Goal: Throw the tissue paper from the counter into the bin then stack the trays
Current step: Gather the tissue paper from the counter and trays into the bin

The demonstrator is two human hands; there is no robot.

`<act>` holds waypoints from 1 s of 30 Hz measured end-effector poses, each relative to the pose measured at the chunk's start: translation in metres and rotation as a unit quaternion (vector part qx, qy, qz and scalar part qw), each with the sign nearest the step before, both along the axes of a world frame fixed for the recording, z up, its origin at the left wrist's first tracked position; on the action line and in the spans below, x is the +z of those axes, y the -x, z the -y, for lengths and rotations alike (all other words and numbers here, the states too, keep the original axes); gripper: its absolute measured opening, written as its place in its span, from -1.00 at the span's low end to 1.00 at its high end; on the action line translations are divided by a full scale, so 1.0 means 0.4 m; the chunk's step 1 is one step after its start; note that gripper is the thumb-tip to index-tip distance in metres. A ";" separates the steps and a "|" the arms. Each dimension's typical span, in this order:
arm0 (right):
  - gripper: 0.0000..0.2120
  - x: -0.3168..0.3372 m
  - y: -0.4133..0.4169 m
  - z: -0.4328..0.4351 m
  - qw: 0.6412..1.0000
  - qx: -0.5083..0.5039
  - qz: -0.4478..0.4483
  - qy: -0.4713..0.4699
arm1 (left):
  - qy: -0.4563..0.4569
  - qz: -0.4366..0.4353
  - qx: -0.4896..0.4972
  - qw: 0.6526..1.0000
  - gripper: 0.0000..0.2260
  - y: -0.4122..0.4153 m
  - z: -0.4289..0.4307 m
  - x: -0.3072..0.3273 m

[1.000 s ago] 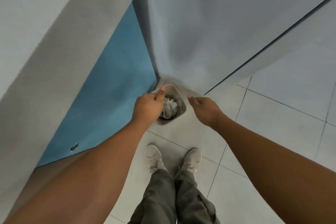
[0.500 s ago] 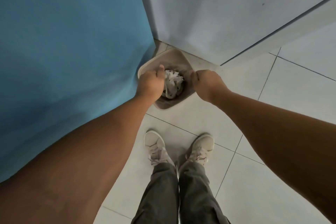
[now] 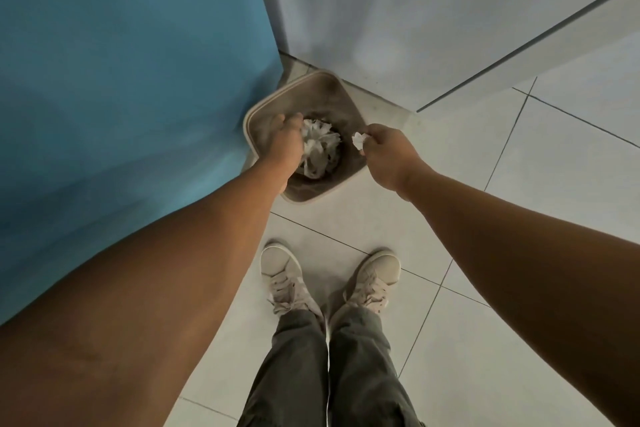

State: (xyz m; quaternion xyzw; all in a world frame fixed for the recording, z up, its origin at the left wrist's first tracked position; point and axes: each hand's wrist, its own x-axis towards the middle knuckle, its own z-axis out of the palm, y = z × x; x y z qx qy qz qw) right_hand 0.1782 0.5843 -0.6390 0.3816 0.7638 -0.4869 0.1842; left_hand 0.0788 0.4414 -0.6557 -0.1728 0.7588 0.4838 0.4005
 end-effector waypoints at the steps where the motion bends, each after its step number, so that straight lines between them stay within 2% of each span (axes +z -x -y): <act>1: -0.72 0.000 0.004 0.001 1.000 0.004 -0.008 -0.008 | 0.003 -0.006 -0.008 1.000 -0.55 -0.001 0.001 0.030; 5: -0.67 0.027 0.052 0.016 0.999 0.025 -0.032 -0.017 | 0.040 -0.049 -0.049 0.997 -0.57 0.012 0.032 0.053; 8: -0.71 0.041 0.098 0.041 0.998 0.040 -0.039 -0.025 | 0.043 -0.069 -0.057 0.995 -0.57 0.018 0.060 0.057; 11: -0.63 0.028 0.111 0.072 0.999 0.039 0.002 -0.016 | 0.020 -0.079 -0.059 0.995 -0.56 0.018 0.085 0.063; 18: -0.49 0.075 0.020 0.105 0.994 0.025 0.099 -0.025 | 0.061 -0.151 -0.107 0.981 -0.58 0.008 0.088 0.158; 24: -0.58 0.319 -0.003 0.062 0.995 0.074 0.045 -0.056 | 0.096 -0.202 -0.199 0.954 -0.57 -0.025 0.037 0.372; 30: -0.57 0.651 0.017 -0.005 0.989 0.109 -0.021 -0.101 | 0.106 -0.328 -0.273 0.898 -0.56 -0.029 -0.014 0.650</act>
